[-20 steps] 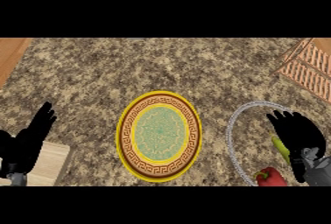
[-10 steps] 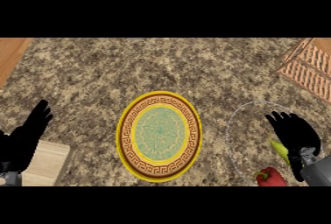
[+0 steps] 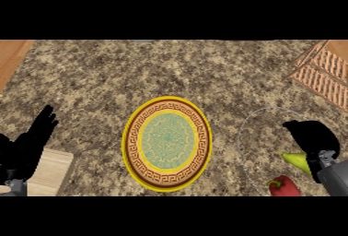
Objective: Pick the pear from the placemat and place it in the tiered shelf
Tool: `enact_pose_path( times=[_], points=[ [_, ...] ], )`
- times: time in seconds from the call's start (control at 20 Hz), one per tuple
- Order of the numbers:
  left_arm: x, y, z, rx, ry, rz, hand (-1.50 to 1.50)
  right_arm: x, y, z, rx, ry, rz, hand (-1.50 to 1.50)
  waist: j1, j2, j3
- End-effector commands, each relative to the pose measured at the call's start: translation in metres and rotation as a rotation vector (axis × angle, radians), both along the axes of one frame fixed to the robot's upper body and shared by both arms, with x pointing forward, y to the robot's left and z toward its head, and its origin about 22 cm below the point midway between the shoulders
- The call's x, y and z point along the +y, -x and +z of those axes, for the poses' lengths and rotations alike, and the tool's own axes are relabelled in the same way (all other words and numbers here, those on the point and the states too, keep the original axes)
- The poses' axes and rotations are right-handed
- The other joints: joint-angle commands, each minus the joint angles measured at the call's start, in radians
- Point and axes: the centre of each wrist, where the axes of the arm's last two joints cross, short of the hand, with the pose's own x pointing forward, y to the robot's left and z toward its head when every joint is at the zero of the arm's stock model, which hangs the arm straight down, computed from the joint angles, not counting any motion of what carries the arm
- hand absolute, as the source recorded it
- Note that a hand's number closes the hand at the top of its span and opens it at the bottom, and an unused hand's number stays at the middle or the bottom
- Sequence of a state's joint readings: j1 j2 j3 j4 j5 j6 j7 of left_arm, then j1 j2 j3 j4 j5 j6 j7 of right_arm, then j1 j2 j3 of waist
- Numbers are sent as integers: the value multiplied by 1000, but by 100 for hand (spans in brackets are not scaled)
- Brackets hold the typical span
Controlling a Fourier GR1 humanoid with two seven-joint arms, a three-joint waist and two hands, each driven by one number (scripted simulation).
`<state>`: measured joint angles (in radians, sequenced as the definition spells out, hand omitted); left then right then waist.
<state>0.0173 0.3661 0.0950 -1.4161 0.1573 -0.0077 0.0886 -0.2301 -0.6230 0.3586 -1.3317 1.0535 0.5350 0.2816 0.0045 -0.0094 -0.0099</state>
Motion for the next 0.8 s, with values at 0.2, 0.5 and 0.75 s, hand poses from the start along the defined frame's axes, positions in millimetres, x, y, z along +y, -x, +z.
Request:
enact_pose_path(
  times=[0.2, 0.5, 0.75],
  points=[
    [-2, -7, -11, 2, -6, -4, 0, -12, -7, -7, -7, 36, 65, 150, -2, 10, 10],
    [12, 0, 1, -8, -19, 10, 0, -7, 0, 13, -115, -7, 142, 150, -4, 9, 10],
    [17, 10, 0, 14, -5, 20, 0, -24, -19, 45, -459, -470, -212, 150, -33, 1, 12]
  ],
)
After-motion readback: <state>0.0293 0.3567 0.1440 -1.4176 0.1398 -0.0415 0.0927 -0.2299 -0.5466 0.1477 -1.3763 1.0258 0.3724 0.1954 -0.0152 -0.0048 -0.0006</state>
